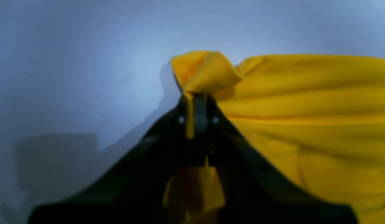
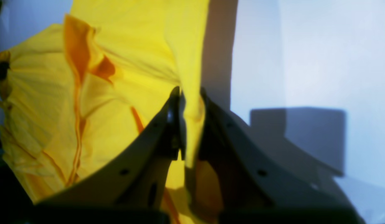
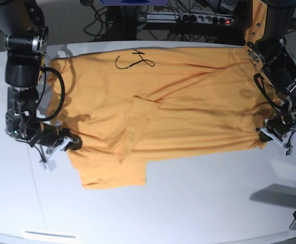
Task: Fold the T-shirt properly
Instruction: 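Lift the hem side with both grippers and fold it over toward the collar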
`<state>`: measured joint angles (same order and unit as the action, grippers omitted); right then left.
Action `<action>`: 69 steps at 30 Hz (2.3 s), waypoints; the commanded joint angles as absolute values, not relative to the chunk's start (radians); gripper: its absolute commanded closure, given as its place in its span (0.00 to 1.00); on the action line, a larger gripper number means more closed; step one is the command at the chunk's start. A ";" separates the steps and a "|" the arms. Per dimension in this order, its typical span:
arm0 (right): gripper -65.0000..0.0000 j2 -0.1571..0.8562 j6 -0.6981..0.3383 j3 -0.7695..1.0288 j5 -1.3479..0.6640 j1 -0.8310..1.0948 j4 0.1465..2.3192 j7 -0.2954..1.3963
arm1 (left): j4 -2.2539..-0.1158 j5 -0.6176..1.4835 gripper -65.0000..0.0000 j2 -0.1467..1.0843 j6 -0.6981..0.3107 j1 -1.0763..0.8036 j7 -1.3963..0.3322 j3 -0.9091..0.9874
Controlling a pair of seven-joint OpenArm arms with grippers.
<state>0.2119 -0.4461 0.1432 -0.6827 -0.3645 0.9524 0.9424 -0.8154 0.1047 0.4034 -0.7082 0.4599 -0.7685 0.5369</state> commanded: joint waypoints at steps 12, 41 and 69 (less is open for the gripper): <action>1.00 0.229 -0.426 0.139 -0.634 -0.377 1.113 0.977 | -1.013 0.107 1.00 0.412 -0.698 0.479 -0.837 0.532; 1.00 0.277 -0.427 0.145 -0.636 -0.364 1.379 1.059 | -1.460 0.105 1.00 0.397 -0.698 0.288 -0.990 0.410; 1.00 0.277 -0.423 0.150 -0.638 -0.188 1.577 1.144 | -1.834 0.107 1.00 0.403 -0.698 0.013 -1.184 0.409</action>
